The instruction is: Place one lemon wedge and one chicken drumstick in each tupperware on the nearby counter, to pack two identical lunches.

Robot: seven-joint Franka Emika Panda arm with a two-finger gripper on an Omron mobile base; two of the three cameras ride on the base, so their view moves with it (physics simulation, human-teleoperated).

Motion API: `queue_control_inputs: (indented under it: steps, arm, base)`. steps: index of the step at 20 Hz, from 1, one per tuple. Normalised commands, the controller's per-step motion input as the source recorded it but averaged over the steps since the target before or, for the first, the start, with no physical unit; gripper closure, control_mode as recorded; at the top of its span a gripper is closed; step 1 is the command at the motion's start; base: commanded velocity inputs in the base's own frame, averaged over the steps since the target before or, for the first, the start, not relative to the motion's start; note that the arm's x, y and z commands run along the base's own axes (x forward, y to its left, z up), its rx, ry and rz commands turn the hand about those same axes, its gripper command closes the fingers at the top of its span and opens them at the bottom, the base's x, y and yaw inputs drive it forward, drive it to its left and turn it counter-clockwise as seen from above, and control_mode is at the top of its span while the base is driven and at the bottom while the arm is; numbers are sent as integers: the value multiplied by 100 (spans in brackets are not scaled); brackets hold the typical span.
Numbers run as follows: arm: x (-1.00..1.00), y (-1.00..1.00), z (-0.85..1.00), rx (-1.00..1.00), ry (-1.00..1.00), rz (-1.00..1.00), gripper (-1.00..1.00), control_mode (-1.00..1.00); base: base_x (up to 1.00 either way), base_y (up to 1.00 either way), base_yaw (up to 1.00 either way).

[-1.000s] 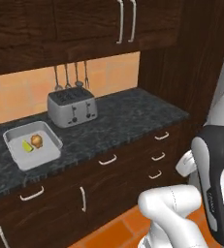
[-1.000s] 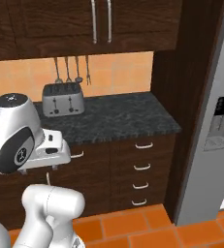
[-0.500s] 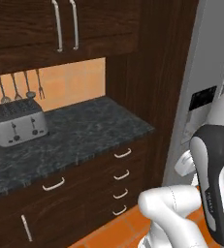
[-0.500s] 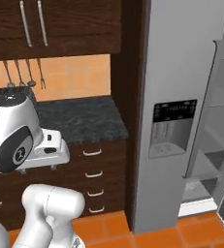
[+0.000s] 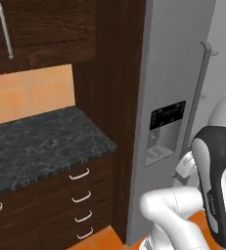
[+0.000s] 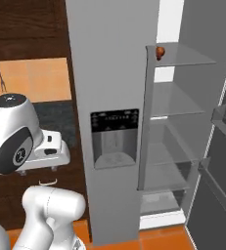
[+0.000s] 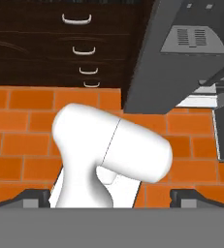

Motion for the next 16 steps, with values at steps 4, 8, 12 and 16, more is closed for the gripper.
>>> queue_control_inputs:
  steps: [4,8,12,16]
  arm:
    - [0,0,0,0,0,0,-100,100]
    - [0,0,0,0,0,0,-100,100]
    - [0,0,0,0,0,0,-100,100]
    - [0,0,0,0,0,0,-100,100]
  base:
    - [46,-100,18]
    - [27,-100,19]
    - [2,-100,14]
    - [13,-80,28]
